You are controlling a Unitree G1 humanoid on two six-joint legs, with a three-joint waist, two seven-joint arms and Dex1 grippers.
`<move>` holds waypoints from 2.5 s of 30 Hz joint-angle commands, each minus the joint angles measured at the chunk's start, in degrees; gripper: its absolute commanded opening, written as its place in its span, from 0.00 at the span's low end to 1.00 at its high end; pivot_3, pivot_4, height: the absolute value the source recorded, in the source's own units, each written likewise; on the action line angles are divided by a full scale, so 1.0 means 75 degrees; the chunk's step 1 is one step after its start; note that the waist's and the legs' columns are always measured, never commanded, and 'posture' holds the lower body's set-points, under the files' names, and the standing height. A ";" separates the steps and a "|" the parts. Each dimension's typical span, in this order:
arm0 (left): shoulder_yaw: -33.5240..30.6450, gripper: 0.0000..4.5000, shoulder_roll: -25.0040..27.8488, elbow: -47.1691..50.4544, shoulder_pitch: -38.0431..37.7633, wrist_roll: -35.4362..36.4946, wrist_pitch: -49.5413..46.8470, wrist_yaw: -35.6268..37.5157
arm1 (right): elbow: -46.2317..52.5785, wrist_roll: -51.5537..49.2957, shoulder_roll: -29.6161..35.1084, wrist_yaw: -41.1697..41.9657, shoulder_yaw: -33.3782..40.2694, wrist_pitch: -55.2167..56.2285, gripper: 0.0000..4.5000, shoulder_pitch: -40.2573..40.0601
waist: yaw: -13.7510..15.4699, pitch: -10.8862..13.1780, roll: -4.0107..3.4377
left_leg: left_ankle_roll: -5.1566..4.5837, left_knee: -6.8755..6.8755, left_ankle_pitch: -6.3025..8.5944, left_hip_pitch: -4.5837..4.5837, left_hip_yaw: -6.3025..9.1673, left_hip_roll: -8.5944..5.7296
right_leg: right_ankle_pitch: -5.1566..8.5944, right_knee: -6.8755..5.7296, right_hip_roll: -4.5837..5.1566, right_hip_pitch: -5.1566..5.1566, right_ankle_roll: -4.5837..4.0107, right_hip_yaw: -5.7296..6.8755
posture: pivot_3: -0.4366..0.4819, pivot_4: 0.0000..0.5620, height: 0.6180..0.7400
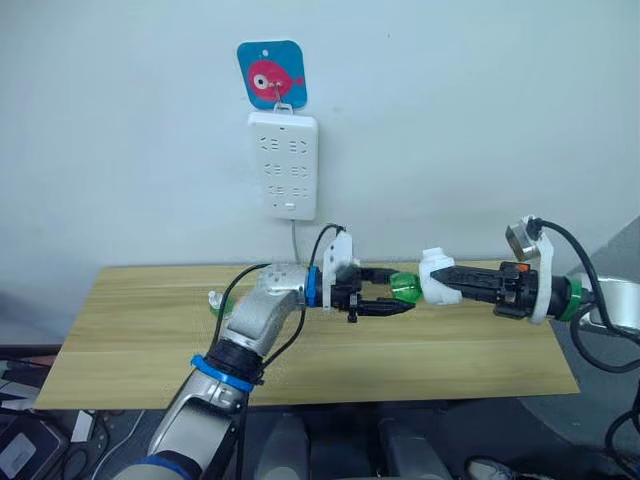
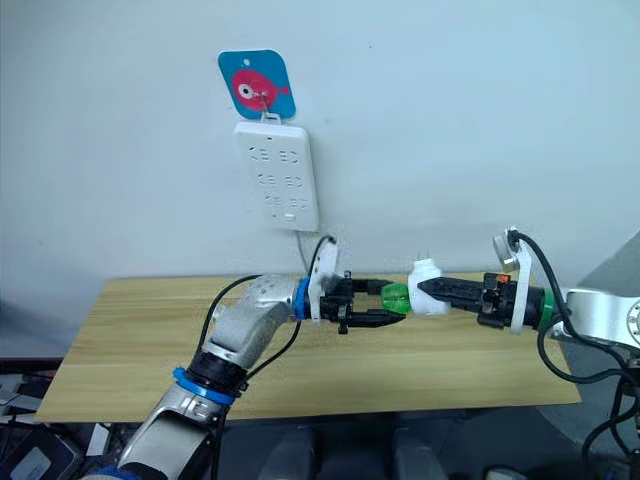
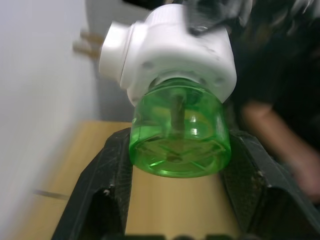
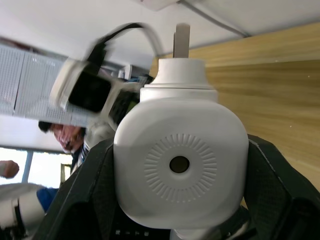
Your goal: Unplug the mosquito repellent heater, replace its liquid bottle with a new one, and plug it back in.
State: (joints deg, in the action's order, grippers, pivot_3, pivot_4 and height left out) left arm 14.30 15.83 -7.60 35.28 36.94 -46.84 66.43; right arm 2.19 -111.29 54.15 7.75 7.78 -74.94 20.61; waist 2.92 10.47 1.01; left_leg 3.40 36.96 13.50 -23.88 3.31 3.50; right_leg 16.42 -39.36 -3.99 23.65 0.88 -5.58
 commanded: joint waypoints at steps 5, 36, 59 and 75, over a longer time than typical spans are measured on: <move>-0.0994 0.50 0.0237 -0.0553 0.0659 0.2163 -0.5096 -0.0238 | 0.0483 0.0435 0.0211 0.0900 -0.0221 -0.0185 0.66 0.0251 | -0.0029 0.0042 0.0000 | -0.0001 -0.0006 0.0001 0.0000 0.0004 0.0001 | 0.0005 0.0001 -0.0002 0.0001 0.0005 0.0006 | 0.71 0.33 1.00; -0.0072 1.00 0.0126 -0.2659 -0.0213 -0.5208 1.4384 -0.1240 | -0.0331 0.0108 0.0175 0.0695 0.0378 0.0322 0.66 -0.0200 | 0.0457 0.0045 -0.0003 | 0.0001 0.0005 0.0001 -0.0003 -0.0053 -0.0011 | -0.0042 0.0050 0.0027 -0.0013 -0.0022 -0.0044 | 0.71 0.29 1.00; 0.0767 0.65 -0.0177 -0.3859 0.0514 -0.6927 1.5407 -0.4051 | 0.0312 -0.0227 -0.0456 0.0390 0.0498 0.0438 0.66 -0.0143 | 0.0429 0.0045 -0.0003 | 0.0000 0.0006 0.0000 0.0002 -0.0043 -0.0009 | -0.0050 0.0035 0.0023 -0.0019 -0.0018 -0.0034 | 0.68 0.33 1.00; 0.0945 0.52 0.0658 0.0397 -0.0021 0.0930 0.3246 -0.1804 | 0.0399 -0.0227 -0.0173 0.0398 0.0477 0.0419 0.66 -0.0330 | 0.0319 0.0048 -0.0003 | -0.0001 0.0016 -0.0001 0.0005 -0.0012 -0.0003 | -0.0048 0.0005 0.0014 -0.0022 -0.0017 -0.0007 | 0.68 0.35 1.00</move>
State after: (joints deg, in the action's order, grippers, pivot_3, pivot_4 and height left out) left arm 26.17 19.67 -7.67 32.93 31.49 -2.26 55.74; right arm 2.61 -111.06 51.58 9.76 10.21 -70.56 18.19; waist 5.31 10.83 0.99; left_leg 3.38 37.08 13.48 -23.80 3.26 3.47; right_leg 16.08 -39.39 -3.90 23.48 0.78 -5.61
